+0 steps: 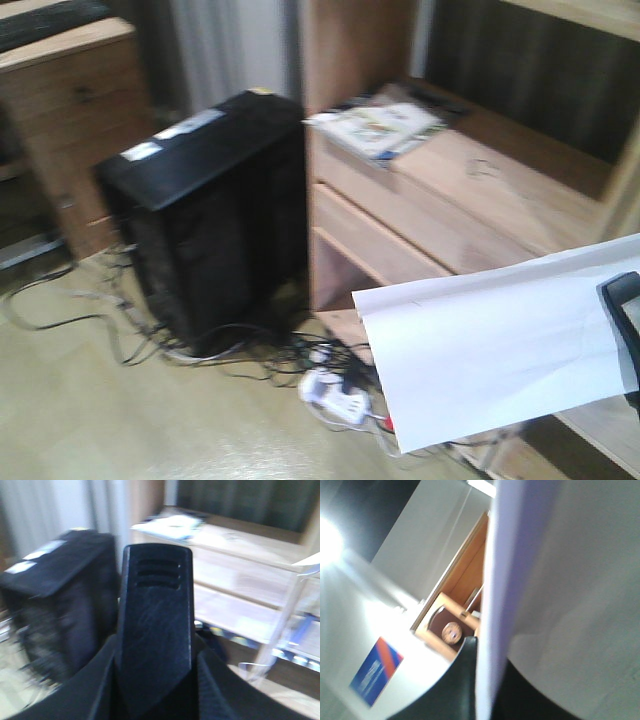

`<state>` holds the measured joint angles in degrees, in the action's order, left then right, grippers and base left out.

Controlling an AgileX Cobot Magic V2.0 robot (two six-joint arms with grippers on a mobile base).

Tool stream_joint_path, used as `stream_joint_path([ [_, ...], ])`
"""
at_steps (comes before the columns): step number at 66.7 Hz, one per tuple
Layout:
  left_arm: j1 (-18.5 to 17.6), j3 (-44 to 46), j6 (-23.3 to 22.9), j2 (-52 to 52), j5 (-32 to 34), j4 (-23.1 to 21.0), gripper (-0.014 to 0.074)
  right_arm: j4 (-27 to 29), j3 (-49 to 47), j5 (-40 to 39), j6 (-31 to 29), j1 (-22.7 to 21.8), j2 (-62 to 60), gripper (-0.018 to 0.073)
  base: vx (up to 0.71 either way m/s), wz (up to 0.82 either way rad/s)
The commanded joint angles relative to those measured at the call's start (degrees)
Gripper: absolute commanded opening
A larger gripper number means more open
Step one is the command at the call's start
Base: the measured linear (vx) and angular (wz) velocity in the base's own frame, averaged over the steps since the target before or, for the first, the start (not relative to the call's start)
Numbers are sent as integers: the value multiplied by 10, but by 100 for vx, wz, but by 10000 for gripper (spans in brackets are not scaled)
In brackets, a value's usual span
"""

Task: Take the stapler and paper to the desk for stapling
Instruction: 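Drive the base away from the shelf toward the wooden desk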

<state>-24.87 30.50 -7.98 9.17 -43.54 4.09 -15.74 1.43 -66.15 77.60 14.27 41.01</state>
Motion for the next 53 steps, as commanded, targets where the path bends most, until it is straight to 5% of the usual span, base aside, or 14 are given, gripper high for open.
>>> stream_joint_path([
  [1, -1, 18, -3, 7, 66, 1, -6, 1, 14, -56, -3, 0, -1, -9, 2, 69],
  [53, 0, 18, -3, 7, 66, 1, -6, 2, 14, -56, -3, 0, -1, -9, 4, 75],
])
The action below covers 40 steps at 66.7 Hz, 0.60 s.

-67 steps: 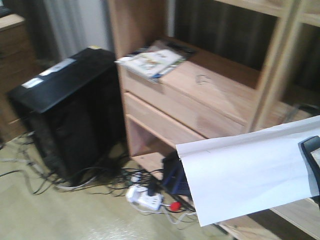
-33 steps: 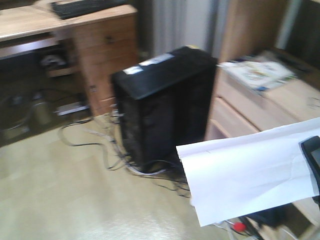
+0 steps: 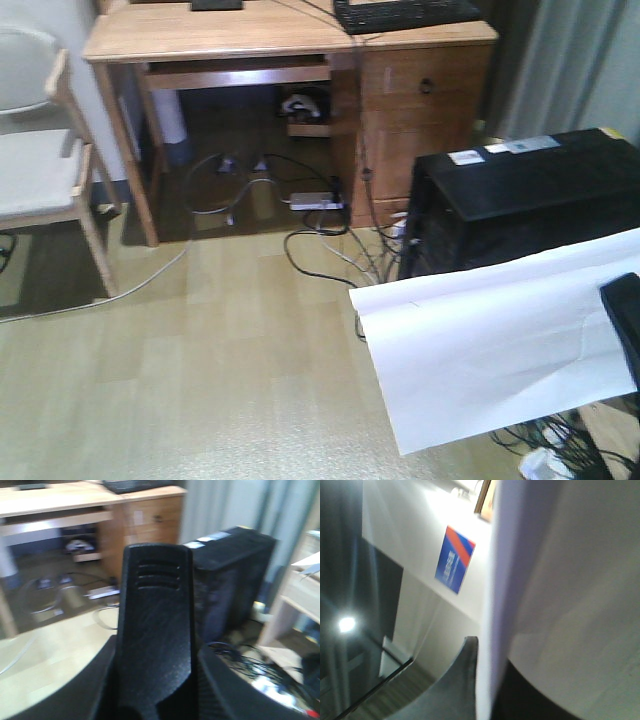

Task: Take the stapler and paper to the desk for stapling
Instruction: 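Drive the base away from the shelf toward the wooden desk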

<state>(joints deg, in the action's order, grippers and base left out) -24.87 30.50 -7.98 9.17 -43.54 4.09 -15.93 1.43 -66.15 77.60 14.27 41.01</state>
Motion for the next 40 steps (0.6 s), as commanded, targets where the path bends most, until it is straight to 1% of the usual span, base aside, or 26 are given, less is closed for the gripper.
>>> stream_joint_path([
  [1, 0, 18, -3, 7, 66, 1, -6, 4, 14, -56, -3, 0, -1, -9, 8, 51],
  [15, 0, 18, -3, 7, 66, 1, -6, 4, 14, -56, -3, 0, -1, -9, 10, 33],
  [40, 0, 18, -3, 7, 66, 1, -6, 4, 14, -56, -3, 0, -1, -9, 16, 14],
])
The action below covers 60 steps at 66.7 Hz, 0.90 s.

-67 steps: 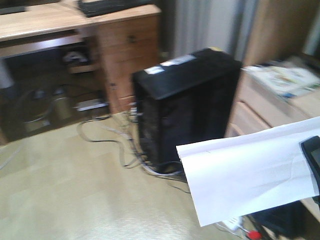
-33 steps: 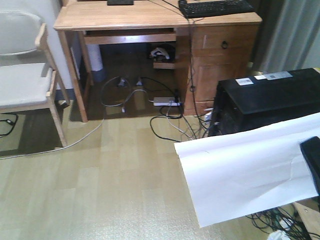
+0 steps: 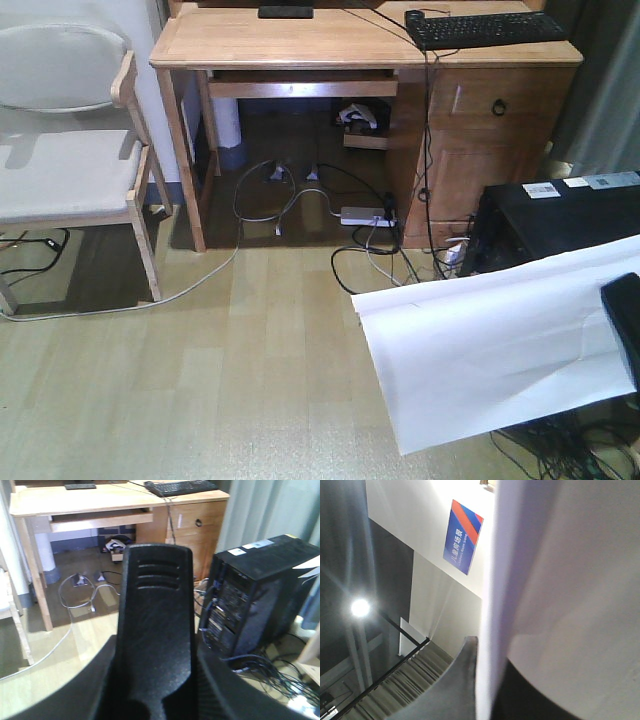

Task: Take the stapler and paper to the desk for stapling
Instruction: 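Drive the base away from the shelf toward the wooden desk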

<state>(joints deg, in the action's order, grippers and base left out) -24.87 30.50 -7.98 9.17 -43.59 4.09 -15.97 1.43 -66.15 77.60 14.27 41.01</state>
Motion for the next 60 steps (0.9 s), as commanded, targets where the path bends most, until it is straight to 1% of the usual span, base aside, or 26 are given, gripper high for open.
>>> stream_joint_path([
  [1, 0, 18, -3, 7, 66, 1, -6, 4, 14, -56, -3, 0, -1, -9, 20, 9],
  [60, 0, 18, -3, 7, 66, 1, -6, 4, 14, -56, -3, 0, -1, -9, 26, 6],
])
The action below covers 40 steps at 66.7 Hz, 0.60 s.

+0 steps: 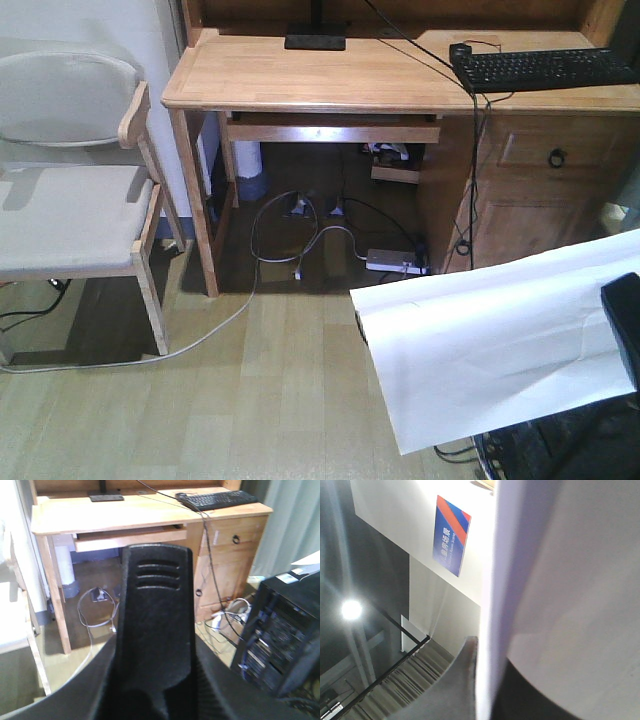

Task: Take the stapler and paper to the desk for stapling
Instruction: 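Drive the base away from the shelf toward the wooden desk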

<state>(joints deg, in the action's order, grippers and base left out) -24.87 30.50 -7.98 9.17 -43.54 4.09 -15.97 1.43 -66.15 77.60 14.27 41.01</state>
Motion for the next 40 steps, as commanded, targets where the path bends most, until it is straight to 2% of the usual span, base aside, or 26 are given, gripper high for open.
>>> stream_joint_path([
  [1, 0, 18, -3, 7, 66, 1, -6, 4, 14, -56, -3, 0, -1, -9, 26, 6],
  [40, 0, 18, -3, 7, 66, 1, -6, 4, 14, -56, -3, 0, -1, -9, 25, 5],
])
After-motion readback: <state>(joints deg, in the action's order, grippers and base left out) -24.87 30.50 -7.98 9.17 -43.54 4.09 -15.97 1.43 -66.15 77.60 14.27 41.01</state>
